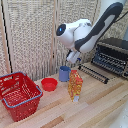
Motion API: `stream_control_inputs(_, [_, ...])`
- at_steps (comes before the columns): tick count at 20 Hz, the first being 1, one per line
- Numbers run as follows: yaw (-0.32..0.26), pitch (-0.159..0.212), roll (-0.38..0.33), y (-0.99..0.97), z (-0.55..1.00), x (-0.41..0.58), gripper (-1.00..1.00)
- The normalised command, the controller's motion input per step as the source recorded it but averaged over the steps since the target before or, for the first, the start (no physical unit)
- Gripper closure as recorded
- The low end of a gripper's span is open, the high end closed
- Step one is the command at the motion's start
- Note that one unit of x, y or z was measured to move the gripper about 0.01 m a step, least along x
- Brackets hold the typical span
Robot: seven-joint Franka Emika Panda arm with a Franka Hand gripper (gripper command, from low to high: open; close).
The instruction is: Extend the gripper towards the oven tray handle. Grasp the handle and carefully pull the tray out of the oven. Move the gripper above the red bowl. Grab the red bowl gently. Lift the bowl and place it onto the oven tray.
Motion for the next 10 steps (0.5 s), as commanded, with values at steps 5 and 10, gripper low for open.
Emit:
stream_control_inputs(5, [0.022,-0.017,-0.186,-0.78,-0.15,-0.135,-1.0])
stream_control_inputs(10, [0.047,-0.009,-0.108,-0.73,-0.4,-0.113,-1.0])
